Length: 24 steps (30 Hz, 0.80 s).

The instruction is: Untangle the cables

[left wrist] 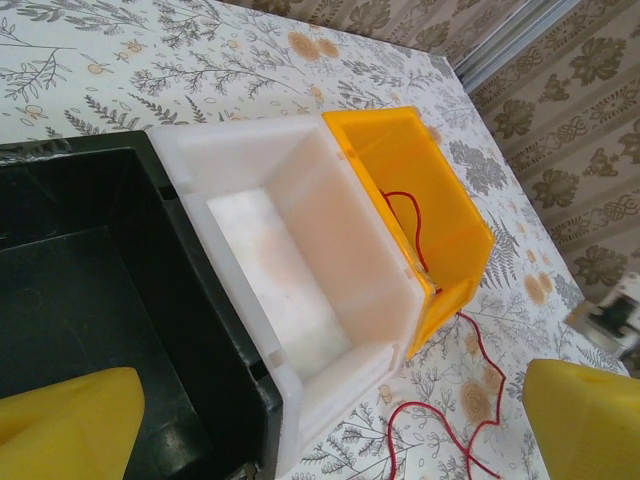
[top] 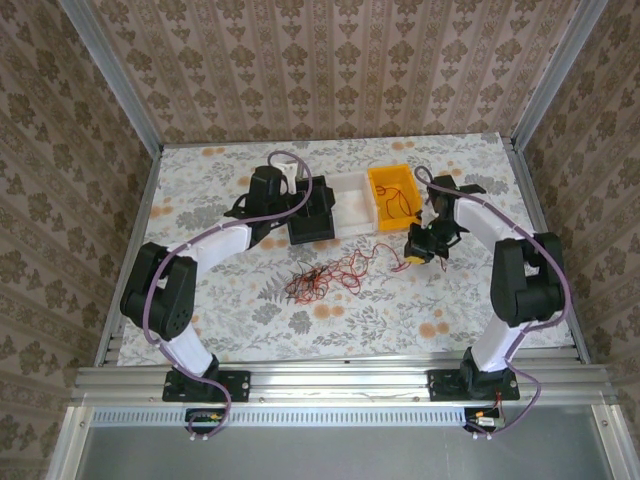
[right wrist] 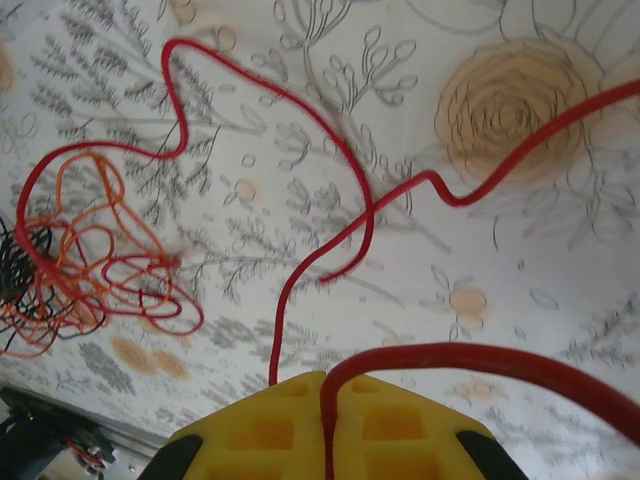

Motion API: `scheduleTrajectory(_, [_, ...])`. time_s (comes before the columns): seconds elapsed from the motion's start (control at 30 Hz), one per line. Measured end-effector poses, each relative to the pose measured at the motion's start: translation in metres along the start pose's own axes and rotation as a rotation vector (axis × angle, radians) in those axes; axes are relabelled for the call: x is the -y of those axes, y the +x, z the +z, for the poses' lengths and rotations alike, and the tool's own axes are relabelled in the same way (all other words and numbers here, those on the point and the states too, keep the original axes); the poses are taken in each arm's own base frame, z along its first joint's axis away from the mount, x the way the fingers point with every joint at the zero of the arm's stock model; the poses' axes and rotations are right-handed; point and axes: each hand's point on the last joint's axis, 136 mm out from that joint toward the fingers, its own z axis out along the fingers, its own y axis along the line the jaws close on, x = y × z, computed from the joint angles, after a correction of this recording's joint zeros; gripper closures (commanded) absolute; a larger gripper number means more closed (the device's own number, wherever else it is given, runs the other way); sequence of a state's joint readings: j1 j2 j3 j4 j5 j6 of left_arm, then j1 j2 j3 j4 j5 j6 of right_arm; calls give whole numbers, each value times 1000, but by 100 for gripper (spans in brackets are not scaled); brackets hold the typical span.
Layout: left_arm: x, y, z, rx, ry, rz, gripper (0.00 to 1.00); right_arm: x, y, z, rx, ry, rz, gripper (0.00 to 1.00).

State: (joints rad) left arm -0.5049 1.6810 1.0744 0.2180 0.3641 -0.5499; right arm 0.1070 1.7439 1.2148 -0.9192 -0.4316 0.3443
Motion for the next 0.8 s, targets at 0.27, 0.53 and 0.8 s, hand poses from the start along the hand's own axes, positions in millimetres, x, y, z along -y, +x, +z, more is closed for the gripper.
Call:
scheduleTrajectory(0.27, [1, -1, 0, 1, 1, 1, 2, 10, -14, 31, -34, 9, 27, 94])
scheduleTrajectory(0.53, [3, -4, 0, 5, 8, 4, 3, 17, -24, 53, -65, 18, 58, 93])
scheduleTrajectory(0.8, [5, -1, 2, -2, 11, 6, 3, 16, -26, 53, -50, 25, 51, 87])
